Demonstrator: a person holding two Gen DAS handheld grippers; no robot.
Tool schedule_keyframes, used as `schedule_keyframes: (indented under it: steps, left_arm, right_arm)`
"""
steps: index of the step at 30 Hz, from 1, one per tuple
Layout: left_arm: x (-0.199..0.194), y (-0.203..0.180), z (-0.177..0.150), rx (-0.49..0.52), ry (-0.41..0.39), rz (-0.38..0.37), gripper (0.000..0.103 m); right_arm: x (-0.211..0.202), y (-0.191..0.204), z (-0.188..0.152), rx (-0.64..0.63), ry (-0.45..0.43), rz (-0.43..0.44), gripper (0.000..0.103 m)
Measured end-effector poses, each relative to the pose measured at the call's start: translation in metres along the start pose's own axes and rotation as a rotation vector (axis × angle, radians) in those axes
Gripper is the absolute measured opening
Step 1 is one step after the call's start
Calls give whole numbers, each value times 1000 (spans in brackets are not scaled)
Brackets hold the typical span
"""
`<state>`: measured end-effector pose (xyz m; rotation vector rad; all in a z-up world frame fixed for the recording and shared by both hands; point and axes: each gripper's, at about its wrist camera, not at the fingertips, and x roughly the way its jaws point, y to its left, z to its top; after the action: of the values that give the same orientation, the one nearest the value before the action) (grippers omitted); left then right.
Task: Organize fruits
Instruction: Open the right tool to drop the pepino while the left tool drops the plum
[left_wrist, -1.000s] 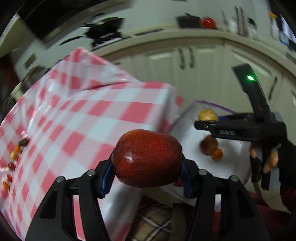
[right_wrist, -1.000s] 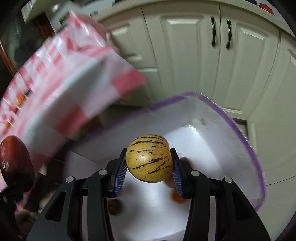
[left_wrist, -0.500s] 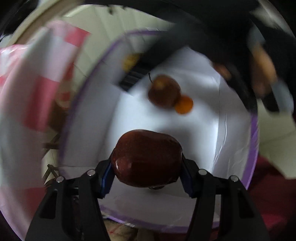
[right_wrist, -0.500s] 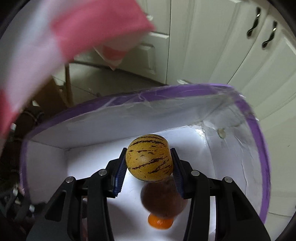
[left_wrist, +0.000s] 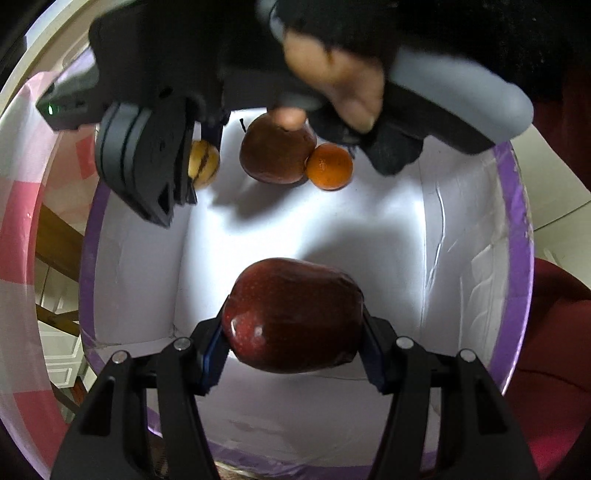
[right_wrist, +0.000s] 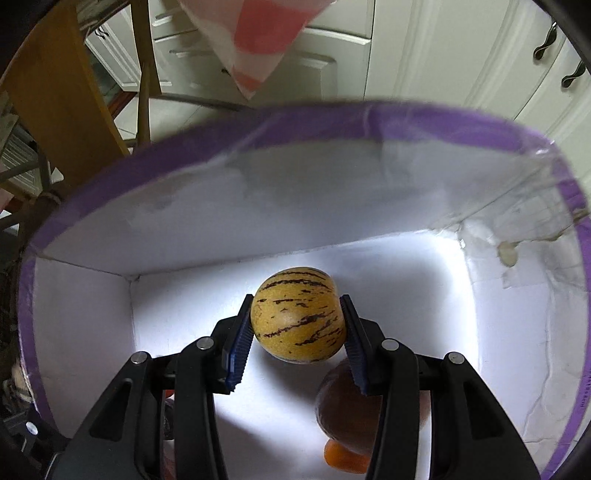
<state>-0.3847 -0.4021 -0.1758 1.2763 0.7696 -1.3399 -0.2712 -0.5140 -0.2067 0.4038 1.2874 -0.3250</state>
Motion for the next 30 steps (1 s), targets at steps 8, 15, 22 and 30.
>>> schedule_keyframes:
  steps: [8, 15, 22, 30]
  left_arm:
    - [3, -3, -1, 17, 14, -10, 60]
    - [-3, 9, 11, -8, -19, 1, 71]
    - [-51, 18, 9, -17, -180, 128, 89]
    - [-186, 113, -49, -378, -519, 404, 98]
  right_arm:
    - [-18, -4, -8, 25, -11, 50, 60]
    - [-75, -27, -25, 132, -105, 53, 68]
    - [-176, -37, -48, 189, -298, -27, 77]
    - [-265, 9, -13, 59, -522, -23, 82]
